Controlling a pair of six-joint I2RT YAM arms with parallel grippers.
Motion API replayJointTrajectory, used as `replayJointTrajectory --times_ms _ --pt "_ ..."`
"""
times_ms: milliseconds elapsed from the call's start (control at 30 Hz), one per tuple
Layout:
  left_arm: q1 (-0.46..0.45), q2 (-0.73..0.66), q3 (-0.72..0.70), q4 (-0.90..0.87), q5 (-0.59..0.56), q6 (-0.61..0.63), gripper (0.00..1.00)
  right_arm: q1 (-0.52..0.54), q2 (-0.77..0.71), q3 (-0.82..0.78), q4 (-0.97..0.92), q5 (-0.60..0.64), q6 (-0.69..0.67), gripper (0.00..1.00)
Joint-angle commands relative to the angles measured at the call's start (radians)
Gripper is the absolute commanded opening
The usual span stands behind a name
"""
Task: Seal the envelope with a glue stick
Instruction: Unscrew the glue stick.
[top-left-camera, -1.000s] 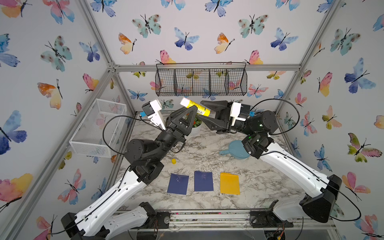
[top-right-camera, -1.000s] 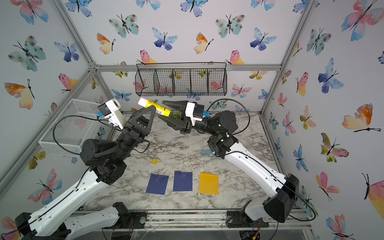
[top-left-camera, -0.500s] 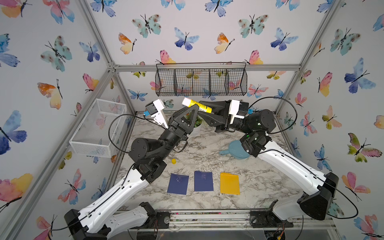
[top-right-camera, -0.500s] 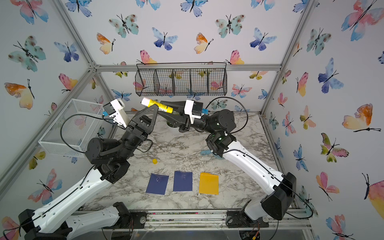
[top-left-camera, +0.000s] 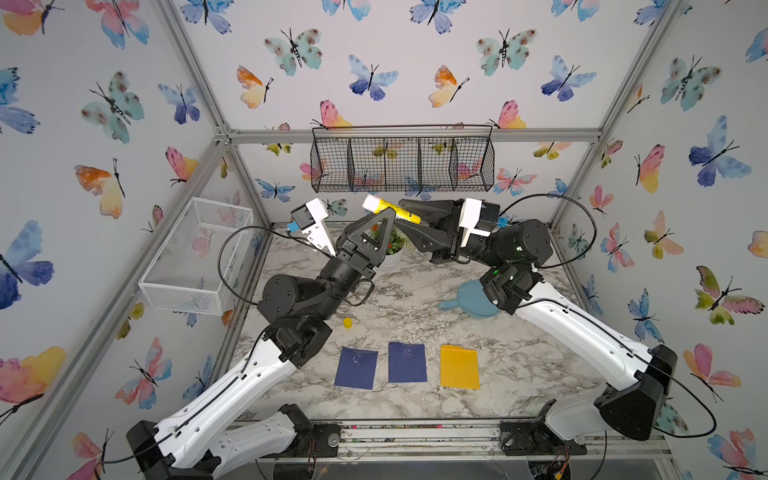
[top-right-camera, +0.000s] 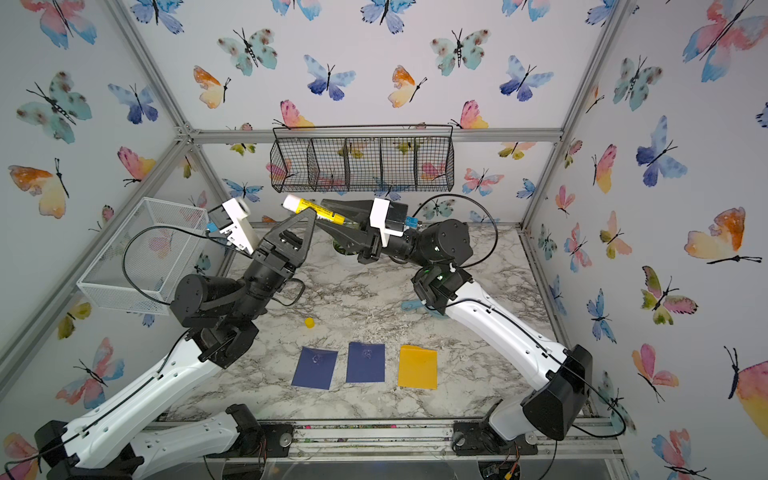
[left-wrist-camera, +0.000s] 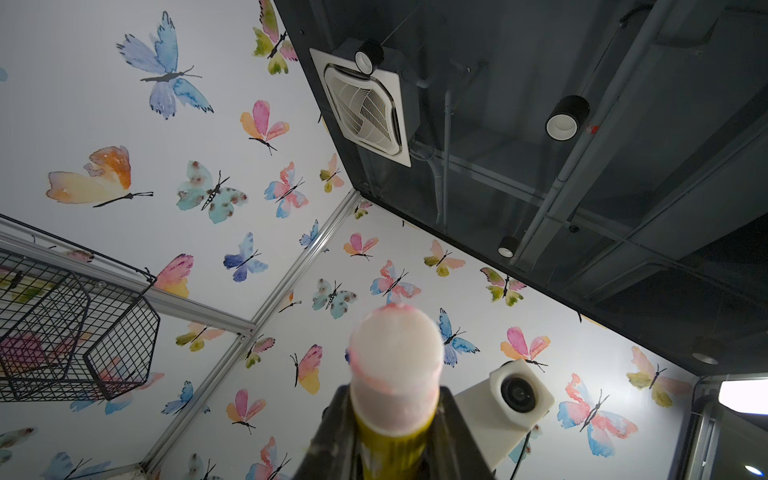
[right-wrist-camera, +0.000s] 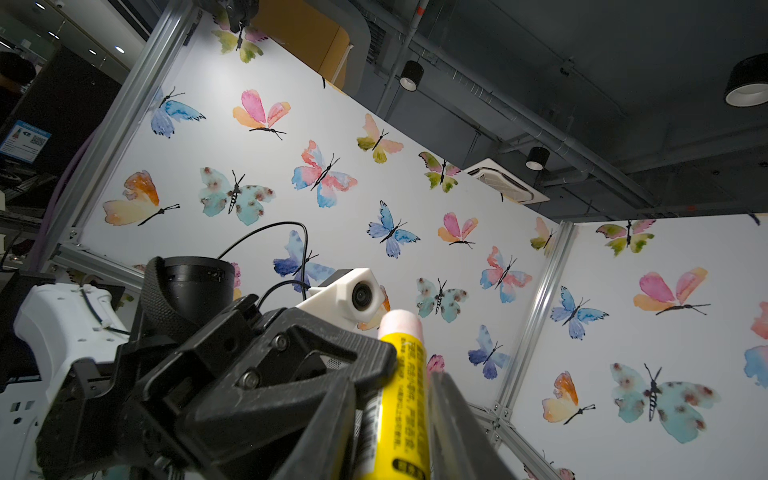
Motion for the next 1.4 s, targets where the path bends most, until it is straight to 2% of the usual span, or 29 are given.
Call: replayJointTrajectory --times_ms 0,100,433,1367 --pt "0.001 -0.016 0.009 0.013 -0.002 -0.003 0.00 -0.001 0.010 0.039 0.000 0.017 0.004 0.35" --pt "0.000 -0.014 0.012 0.015 0.002 -0.003 0.00 -0.001 0.018 0.045 -0.019 0.014 0.007 0.38" --pt "0.001 -0.029 0.004 0.018 -0.023 0.014 0.00 -0.001 -0.003 0.018 -0.048 -0.020 0.007 0.38" --pt "0.001 -0.015 -0.002 0.028 -0.005 0.001 0.00 -0.001 0.006 0.038 -0.076 0.000 0.015 0.34"
